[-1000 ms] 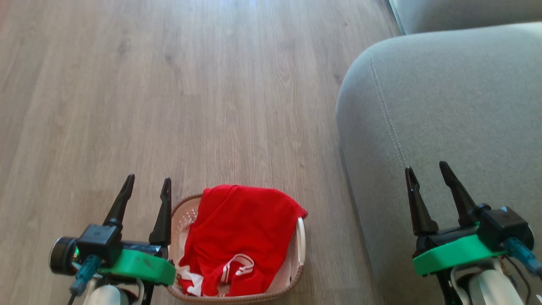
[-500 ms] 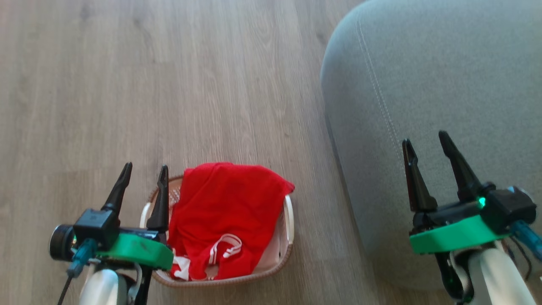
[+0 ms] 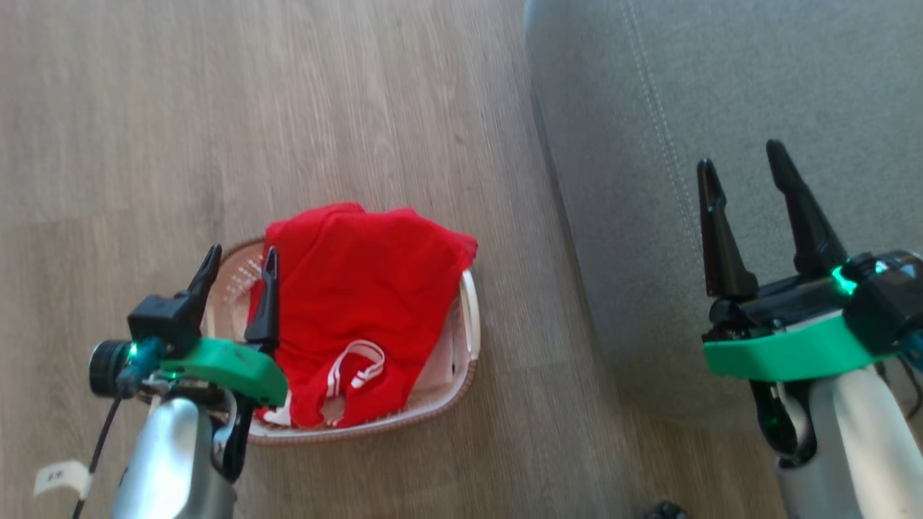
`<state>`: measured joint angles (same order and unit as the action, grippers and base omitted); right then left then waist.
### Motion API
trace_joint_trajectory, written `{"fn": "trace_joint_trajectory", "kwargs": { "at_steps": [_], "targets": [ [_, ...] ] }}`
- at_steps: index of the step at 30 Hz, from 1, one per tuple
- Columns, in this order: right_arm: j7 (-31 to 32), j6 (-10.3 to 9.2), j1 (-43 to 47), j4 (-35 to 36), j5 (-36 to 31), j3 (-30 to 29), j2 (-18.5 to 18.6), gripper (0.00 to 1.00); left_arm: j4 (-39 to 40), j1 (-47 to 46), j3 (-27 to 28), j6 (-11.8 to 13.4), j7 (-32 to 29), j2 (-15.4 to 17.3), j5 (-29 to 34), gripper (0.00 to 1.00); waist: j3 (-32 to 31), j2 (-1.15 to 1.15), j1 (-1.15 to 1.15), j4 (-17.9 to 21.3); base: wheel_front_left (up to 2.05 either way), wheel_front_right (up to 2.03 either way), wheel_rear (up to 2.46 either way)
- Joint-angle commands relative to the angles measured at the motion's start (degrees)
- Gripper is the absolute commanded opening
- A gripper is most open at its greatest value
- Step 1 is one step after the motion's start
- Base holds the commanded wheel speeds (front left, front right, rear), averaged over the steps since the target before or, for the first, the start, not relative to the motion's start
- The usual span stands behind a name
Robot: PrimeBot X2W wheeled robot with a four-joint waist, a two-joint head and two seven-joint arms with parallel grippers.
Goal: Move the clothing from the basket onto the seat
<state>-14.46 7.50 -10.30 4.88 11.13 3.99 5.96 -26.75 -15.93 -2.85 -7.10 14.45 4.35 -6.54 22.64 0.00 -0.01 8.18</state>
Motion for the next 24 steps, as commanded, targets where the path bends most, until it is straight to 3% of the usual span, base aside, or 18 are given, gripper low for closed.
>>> {"fn": "trace_joint_trajectory", "kwargs": {
  "at_steps": [1,15,24],
  "targets": [
    [-0.5,-0.01,-1.3,2.4,-0.3,1.1,0.3,1.0,0.5,-1.5,1.5,-0.1,0.5,1.2,-0.3,1.0,2.0,0.0,0.01,0.8,0.0,0.0,0.0],
    [-0.5,-0.01,-6.5,5.5,-0.6,2.3,-0.5,1.0,-25.7,-16.6,-1.8,-0.4,-1.0,3.2,-4.3,1.0,11.8,0.0,0.01,2.8,0.0,0.0,0.0],
    [-0.5,-0.01,-9.1,7.6,-0.6,3.4,-1.4,1.0,-37.9,-25.5,-4.1,-0.4,-3.8,5.0,-4.5,1.0,18.3,0.0,0.01,5.0,0.0,0.0,0.0]
  ]
}}
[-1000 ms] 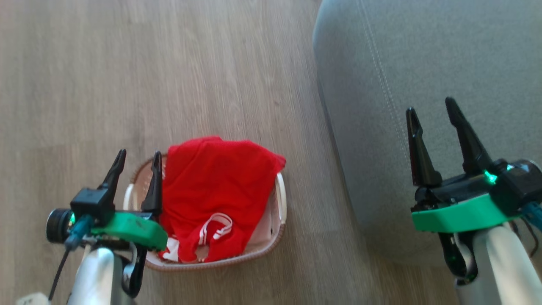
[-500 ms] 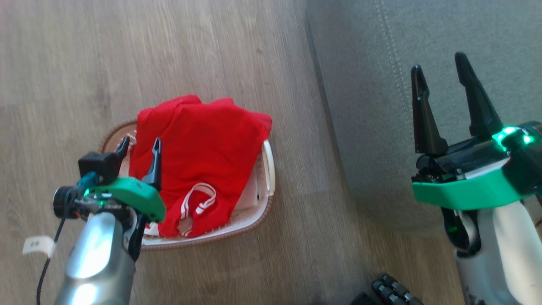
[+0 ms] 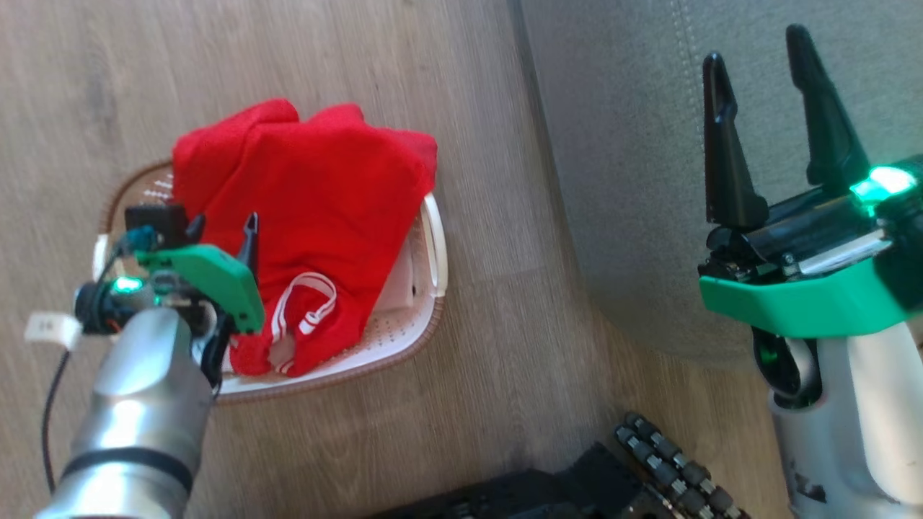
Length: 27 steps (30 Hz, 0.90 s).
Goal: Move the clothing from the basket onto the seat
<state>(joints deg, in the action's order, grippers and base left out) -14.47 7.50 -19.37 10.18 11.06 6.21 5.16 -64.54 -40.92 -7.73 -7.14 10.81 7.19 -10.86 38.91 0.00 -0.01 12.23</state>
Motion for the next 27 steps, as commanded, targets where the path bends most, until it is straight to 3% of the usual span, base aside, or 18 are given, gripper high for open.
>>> {"fn": "trace_joint_trajectory", "kwargs": {
  "at_steps": [1,5,10,25,26,27],
  "targets": [
    [-0.5,-0.01,-0.3,2.6,-0.6,1.3,-0.7,1.0,-1.0,-1.5,0.6,-0.3,-0.6,2.5,-0.1,1.0,2.8,0.0,0.01,1.2,0.0,0.0,0.0],
    [-0.5,-0.01,-1.4,3.2,-0.5,1.6,-1.1,1.0,-4.3,-5.3,0.4,0.1,-2.2,3.7,-0.1,1.0,5.5,0.0,0.01,2.2,0.0,0.0,0.0],
    [-0.5,-0.01,-2.7,4.0,-0.4,2.7,-1.6,1.0,-6.3,-9.3,0.2,2.7,-2.8,5.6,0.2,1.0,8.2,0.0,0.01,3.7,0.0,0.0,0.0],
    [-0.5,-0.01,-3.9,4.4,-0.6,4.1,-2.1,1.0,-8.8,-12.8,-4.0,0.2,-11.1,7.2,0.9,1.0,12.7,0.0,0.01,5.7,0.0,0.0,0.0],
    [-0.5,-0.01,-4.0,4.3,-0.6,4.2,-2.2,1.0,-8.9,-12.8,-4.1,0.1,-11.6,7.2,0.7,0.8,12.7,0.0,0.01,5.7,0.0,0.0,0.0],
    [-0.5,-0.01,-4.1,4.3,-0.7,4.3,-2.2,1.0,-8.9,-12.8,-4.1,0.0,-11.9,7.3,0.5,0.49,12.8,0.0,0.01,5.7,0.0,0.0,0.0]
  ]
}}
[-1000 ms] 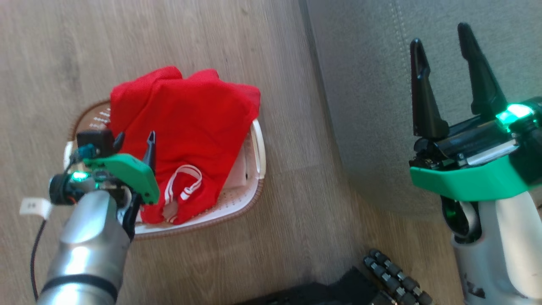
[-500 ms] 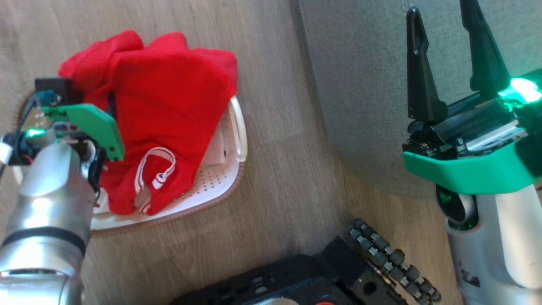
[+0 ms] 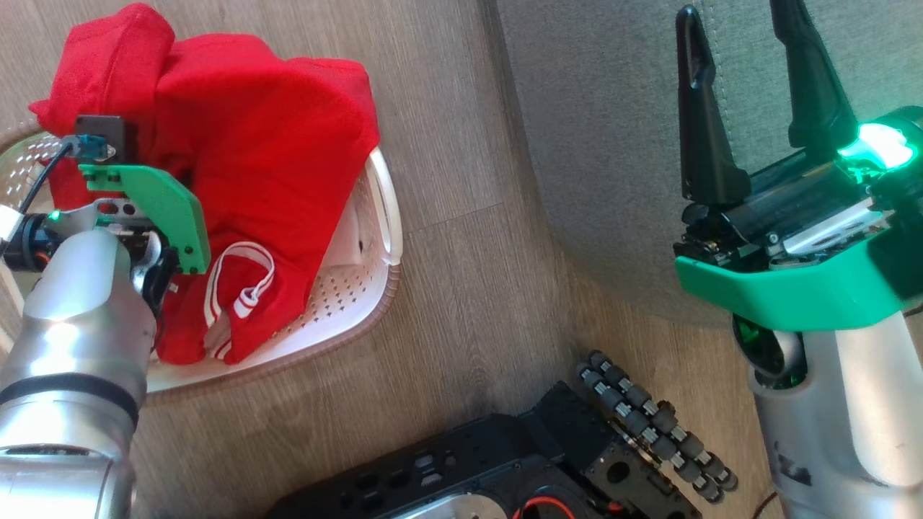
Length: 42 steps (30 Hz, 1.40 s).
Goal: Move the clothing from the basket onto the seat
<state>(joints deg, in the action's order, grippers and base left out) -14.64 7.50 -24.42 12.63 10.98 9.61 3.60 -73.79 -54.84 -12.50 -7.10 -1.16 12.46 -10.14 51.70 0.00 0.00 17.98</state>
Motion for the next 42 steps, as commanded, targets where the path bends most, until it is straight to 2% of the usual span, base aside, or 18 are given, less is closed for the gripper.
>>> {"fn": "trace_joint_trajectory", "kwargs": {
  "at_steps": [1,2,3,11,15,30,42],
  "targets": [
    [-0.4,-0.01,1.0,1.8,-0.6,1.0,-0.6,1.0,0.3,1.0,0.5,-0.1,-0.1,2.0,-0.4,0.29,0.0,0.0,0.0,0.0,0.0,0.0,0.0],
    [-0.4,-0.01,0.9,1.7,-0.6,1.0,-0.6,1.0,0.2,1.0,0.5,-0.1,-0.2,2.1,-0.6,0.05,0.0,0.0,0.0,0.0,0.0,0.0,0.0],
    [-0.4,-0.01,0.9,1.6,-0.7,1.0,-0.6,1.0,0.2,1.0,0.5,-0.2,0.0,2.1,-0.9,0.0,-0.1,0.0,0.0,-0.1,0.0,0.0,0.0],
    [-0.4,-0.01,1.1,0.9,-1.1,1.0,-0.7,1.0,0.1,1.2,-0.5,-0.3,2.3,2.0,-2.0,0.0,-1.8,0.0,0.0,-1.0,0.0,0.0,0.0],
    [-0.4,-0.01,1.0,0.1,-1.0,1.1,-0.7,1.0,0.1,2.8,-1.3,-0.4,3.4,1.1,-3.1,0.0,-4.8,0.0,0.0,-1.5,0.0,0.0,0.0],
    [-0.4,-0.01,6.6,-3.9,0.1,-0.6,1.4,1.0,9.0,14.7,-11.7,-0.4,12.7,-2.0,-15.1,0.0,-25.0,0.0,0.0,-6.2,0.0,0.0,0.0],
    [-0.4,-0.01,12.7,-6.4,1.4,-0.6,4.0,1.0,19.8,20.9,-16.3,-0.4,15.8,-0.8,-22.3,0.0,-37.7,0.0,0.0,-10.2,0.0,0.0,0.0]
  ]
}}
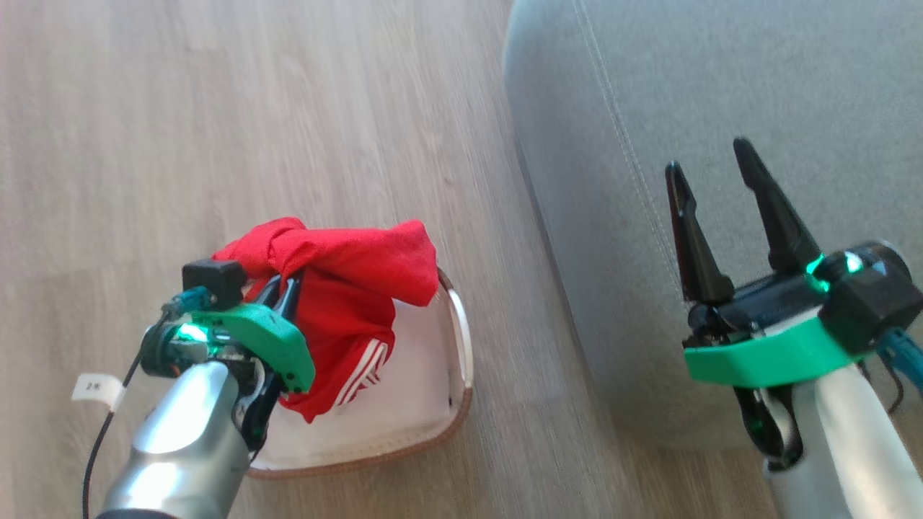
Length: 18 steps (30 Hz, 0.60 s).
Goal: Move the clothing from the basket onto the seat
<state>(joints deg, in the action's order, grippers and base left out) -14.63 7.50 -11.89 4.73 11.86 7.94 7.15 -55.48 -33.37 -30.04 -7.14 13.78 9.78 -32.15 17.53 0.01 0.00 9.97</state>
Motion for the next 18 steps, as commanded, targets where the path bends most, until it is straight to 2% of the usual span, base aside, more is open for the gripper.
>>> {"fn": "trace_joint_trajectory", "kwargs": {
  "at_steps": [1,12,18],
  "targets": [
    [-0.4,-0.01,0.8,1.4,0.6,1.0,0.7,1.0,2.7,0.0,1.1,-0.3,1.0,2.1,-0.6,0.0,-4.5,-0.01,0.0,-2.6,0.0,0.0,0.0],
    [-0.4,-0.01,6.2,-0.3,1.9,2.4,2.1,1.0,19.2,3.6,2.0,-0.2,1.1,3.8,-1.9,0.0,-12.1,-0.01,0.0,-5.9,0.0,0.0,0.0],
    [-0.4,-0.01,7.9,-1.1,2.6,4.5,2.3,1.0,29.7,3.6,2.1,1.0,-2.4,5.8,-2.3,0.0,-14.5,-0.01,0.0,-7.0,0.0,0.0,0.0]
  ]
}}
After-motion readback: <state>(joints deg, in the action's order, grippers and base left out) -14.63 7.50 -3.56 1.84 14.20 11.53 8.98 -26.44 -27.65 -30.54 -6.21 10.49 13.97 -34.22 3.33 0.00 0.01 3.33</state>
